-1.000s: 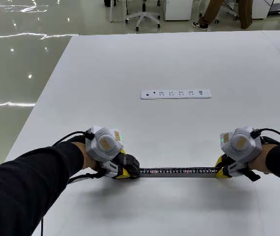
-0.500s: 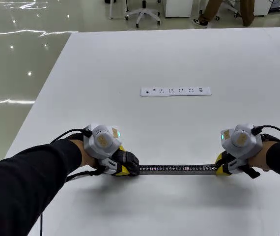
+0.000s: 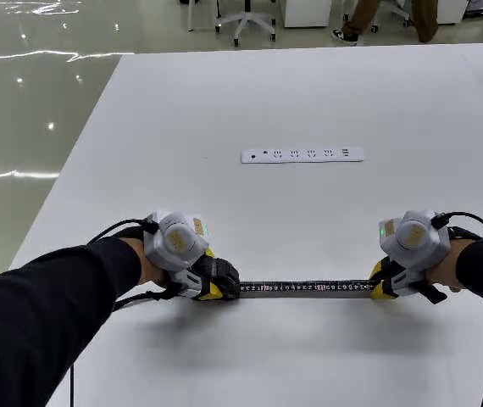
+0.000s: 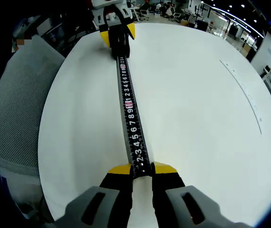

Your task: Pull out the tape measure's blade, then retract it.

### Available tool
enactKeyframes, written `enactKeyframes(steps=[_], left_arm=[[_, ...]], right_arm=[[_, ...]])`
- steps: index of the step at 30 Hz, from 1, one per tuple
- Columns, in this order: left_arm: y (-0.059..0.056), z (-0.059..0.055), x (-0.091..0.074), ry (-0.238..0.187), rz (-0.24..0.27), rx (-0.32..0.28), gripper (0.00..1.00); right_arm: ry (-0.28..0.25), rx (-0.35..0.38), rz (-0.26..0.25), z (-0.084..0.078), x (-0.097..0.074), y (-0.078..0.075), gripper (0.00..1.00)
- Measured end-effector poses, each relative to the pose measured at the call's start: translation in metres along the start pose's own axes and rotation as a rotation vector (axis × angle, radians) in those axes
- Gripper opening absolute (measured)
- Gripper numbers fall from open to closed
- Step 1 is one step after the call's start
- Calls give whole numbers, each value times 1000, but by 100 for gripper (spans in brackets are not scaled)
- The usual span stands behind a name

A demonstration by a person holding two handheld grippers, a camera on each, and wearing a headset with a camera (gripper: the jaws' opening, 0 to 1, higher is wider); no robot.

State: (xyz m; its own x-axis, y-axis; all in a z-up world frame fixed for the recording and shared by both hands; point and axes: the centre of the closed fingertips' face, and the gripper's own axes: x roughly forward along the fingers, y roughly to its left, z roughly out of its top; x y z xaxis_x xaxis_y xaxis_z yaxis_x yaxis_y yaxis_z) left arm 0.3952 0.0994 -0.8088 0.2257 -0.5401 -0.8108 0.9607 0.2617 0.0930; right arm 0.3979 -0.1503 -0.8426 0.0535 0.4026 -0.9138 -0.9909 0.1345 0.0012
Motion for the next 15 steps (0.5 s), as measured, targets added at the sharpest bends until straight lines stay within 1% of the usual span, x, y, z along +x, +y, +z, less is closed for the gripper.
enactKeyframes(steps=[4,5,7,8,9,10,11,12,13,14,15], left_arm=[[1,1,0,-12,6,-6,33],[2,2,0,-26,13,-30,34],[3,4,0,-39,27,-50,35],[3,4,0,-40,35,-62,35],[4,5,1,-47,49,-91,36],[4,4,0,-34,58,-82,37],[3,1,-2,-15,66,-88,37],[6,-3,-5,6,85,-66,38],[10,-5,-8,8,119,-79,41],[18,-1,-13,-36,180,-122,48],[21,1,-19,-70,206,-155,52]], right_arm=[[-1,-9,-6,1,0,2,10],[-1,-9,-11,2,0,2,10],[-16,-1,-34,2,0,2,11],[-22,-28,-49,3,0,2,11],[-22,-30,-54,3,0,2,11],[-23,-3,-64,4,-1,0,11],[-38,29,-74,5,0,0,12],[-47,34,-84,6,0,-1,12],[-50,68,-110,3,-2,-4,13],[-86,143,-128,3,-2,-6,14],[-101,179,-144,1,-3,-7,15]])
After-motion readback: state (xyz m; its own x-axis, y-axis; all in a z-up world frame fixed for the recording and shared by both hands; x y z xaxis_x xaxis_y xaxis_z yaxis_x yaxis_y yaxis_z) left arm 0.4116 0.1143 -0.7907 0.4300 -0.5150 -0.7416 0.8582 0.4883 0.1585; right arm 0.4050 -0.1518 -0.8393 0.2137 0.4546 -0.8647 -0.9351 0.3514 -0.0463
